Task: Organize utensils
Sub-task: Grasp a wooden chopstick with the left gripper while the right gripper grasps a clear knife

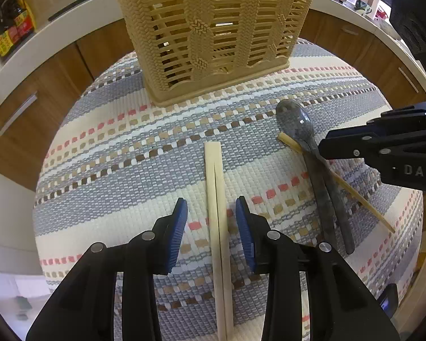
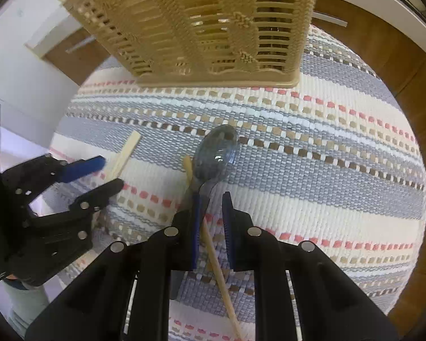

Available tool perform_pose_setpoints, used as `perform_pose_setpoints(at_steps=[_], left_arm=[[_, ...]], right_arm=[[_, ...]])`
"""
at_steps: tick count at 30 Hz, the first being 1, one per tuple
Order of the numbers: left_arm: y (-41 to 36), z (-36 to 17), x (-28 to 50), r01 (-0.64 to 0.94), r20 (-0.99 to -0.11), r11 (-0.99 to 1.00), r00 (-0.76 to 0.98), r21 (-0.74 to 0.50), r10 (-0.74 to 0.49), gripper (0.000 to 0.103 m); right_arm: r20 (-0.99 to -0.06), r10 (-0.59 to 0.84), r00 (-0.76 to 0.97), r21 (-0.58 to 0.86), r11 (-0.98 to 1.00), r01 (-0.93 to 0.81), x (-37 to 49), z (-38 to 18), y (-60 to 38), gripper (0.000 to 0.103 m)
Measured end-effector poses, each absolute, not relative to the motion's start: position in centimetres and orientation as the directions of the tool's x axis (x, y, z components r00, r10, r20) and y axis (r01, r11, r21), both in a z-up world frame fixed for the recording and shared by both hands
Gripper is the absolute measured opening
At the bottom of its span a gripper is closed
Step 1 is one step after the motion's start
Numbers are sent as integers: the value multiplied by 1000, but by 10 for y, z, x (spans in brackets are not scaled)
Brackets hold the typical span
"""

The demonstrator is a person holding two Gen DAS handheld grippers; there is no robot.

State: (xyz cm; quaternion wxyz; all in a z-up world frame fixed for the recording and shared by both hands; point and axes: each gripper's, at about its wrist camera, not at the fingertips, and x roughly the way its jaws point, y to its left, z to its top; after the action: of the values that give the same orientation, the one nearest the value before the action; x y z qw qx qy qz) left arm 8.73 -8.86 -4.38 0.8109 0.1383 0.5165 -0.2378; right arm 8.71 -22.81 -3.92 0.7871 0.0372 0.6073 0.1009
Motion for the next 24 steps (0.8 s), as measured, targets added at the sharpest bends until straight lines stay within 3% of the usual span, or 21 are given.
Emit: perform_pose_setpoints(at_steps=[10,18,24], left_arm=[[-83,-44,89,529,-903,848,350,-29,-249,34],[-98,-44,92,552,-923,833,331,20,-198,34],[-97,-45,94,550,-918,835,331,-2,-220,35]], right_arm=[[-956,206,210,182,975,-125,103,-49,-197,13],[-950,275,146,267,961,-75,116,-54,-203,13],[-960,225,164,208,971,-114,117,-48,-196,14]])
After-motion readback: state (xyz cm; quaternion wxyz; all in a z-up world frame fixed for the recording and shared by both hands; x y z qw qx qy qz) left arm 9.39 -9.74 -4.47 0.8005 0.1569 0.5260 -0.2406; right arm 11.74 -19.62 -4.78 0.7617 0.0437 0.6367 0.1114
